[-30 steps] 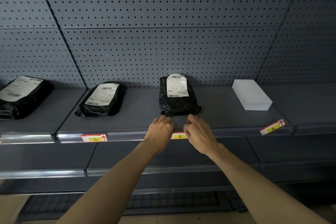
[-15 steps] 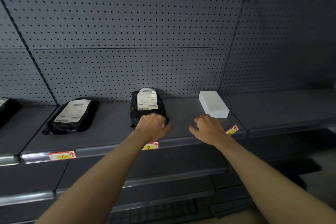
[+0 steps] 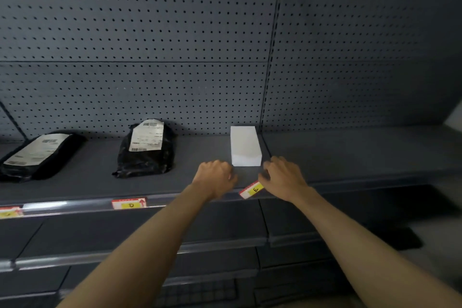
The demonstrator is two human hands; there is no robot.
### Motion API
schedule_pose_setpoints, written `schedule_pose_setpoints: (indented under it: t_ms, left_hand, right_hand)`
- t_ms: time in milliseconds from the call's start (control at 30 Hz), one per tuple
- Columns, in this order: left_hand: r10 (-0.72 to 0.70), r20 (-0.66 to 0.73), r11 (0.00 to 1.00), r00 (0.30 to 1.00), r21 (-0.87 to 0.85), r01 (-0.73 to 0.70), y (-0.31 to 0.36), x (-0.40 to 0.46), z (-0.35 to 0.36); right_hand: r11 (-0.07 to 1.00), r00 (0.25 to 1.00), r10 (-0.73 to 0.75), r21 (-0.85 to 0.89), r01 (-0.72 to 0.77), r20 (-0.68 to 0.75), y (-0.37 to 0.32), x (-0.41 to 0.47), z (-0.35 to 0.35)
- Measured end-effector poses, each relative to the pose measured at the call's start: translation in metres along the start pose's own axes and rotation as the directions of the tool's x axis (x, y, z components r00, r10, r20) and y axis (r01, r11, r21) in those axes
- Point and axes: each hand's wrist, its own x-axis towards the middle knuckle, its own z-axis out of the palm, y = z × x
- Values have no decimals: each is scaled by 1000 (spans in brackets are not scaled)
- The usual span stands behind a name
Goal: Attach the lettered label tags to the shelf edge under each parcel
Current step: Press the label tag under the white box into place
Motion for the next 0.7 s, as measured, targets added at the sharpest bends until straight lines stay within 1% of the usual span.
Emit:
schedule_pose_setpoints:
  t_ms: [133,233,300,467,633,700]
  left_hand:
    - [-5,23,1000,1000,15,5,30,7,22]
    - [-37,32,999,999,22,36,38,8,41]
    - [-40,13,998,999,53,39,40,5,53]
    - [-5,-71,993,997,120,14,45,0,69]
    - [83,-75,971,994,229,-64,43,3,62]
    - [95,-63,968,994,238,-77,45,4,61]
  right_hand:
    - [997,997,-69,43,70,-28,19,2,16]
    - [986,987,-154,53,156,-38,21,2,29]
    - [977,979,-200,65,201,-27,21,2,36]
    - [972,975,-215,78,220,-62,25,-2,47]
    - [974,971,-221,23,224,-85,29,-5,52]
    - [979,978,-204,-10,204,-46,28,-6,55]
